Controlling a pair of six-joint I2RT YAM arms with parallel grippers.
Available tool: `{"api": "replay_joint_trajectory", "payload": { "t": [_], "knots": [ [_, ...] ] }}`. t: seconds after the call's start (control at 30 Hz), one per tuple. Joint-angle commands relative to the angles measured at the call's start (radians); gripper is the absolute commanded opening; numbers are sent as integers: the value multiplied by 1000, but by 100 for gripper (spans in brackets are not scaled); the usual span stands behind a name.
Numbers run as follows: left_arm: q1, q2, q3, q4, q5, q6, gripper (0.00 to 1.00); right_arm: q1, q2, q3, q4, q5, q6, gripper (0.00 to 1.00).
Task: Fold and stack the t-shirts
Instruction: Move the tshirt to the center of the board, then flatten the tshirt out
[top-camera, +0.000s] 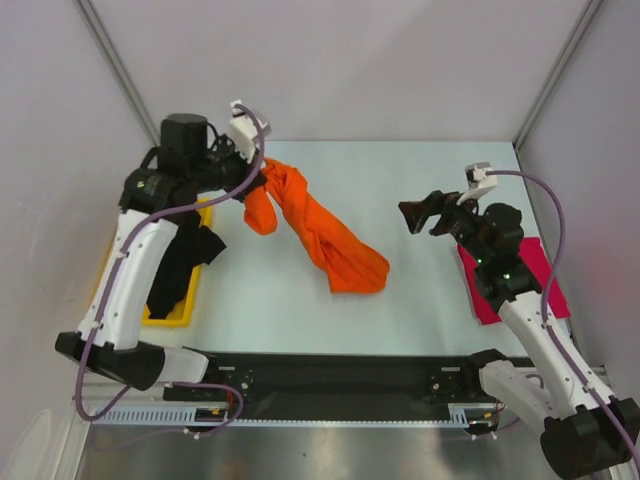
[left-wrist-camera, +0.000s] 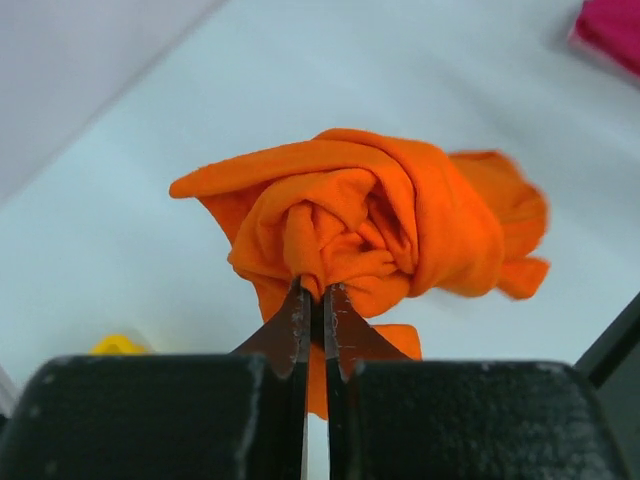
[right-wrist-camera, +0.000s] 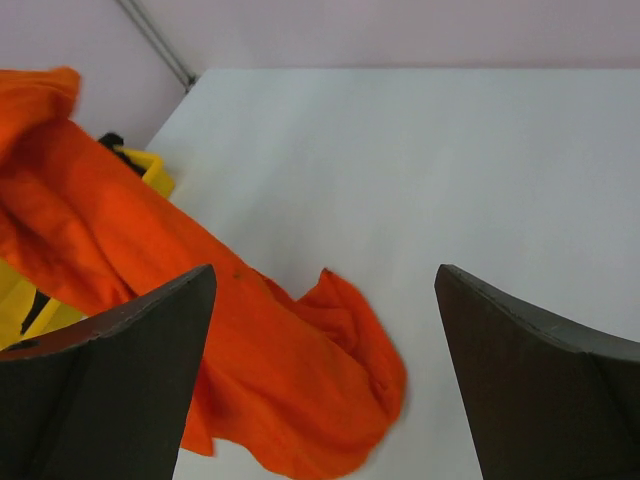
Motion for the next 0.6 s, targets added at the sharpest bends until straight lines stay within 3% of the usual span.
{"api": "replay_joint_trajectory", "payload": {
  "t": [0.0,0.2,0.3,0.33,0.43,0.57],
  "knots": [
    [14,20,-202,180,-33,1,6,110,50,75,-113,98,-66,98],
    [132,46,-478,309,-70,42,22,377,219,170,-359,329,-184,91],
    [199,29,-557,292,-78,84,47,462,288,186,-463,370,-186,80],
    [212,18,-575,285,-70,99,66,479,300,181,-477,364,-160,75],
    [245,-35,-650,263,-64,150,93,525,357,157,-499,308,-111,68],
    [238,-34,-744,311,-107,164,99,614,427,135,-442,240,-125,66]
  ]
}}
